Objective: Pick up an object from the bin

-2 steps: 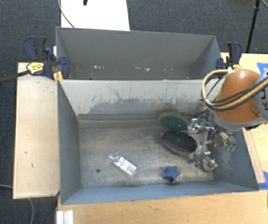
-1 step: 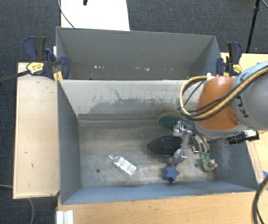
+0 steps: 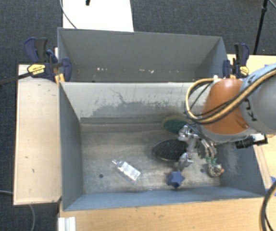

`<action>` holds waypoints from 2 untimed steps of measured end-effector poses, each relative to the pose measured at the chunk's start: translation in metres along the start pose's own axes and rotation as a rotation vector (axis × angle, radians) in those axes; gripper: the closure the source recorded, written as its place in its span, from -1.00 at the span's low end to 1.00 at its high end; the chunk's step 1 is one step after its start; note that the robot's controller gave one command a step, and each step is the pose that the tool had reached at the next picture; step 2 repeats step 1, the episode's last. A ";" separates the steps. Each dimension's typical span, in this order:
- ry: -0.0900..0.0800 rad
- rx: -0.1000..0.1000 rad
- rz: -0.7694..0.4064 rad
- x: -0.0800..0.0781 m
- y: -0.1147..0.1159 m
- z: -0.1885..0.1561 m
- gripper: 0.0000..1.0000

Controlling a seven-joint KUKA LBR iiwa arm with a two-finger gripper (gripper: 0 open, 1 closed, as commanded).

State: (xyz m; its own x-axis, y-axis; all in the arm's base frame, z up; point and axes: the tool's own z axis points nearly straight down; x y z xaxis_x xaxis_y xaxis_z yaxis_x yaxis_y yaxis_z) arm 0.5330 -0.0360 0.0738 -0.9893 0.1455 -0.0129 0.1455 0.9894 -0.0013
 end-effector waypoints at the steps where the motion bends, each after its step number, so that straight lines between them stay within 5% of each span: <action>1: 0.003 -0.001 -0.349 -0.038 -0.079 -0.167 1.00; 2: 0.003 -0.001 -0.349 -0.038 -0.079 -0.167 1.00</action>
Offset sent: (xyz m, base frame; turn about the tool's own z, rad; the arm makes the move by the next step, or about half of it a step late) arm 0.0219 -0.0812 0.1640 -0.3517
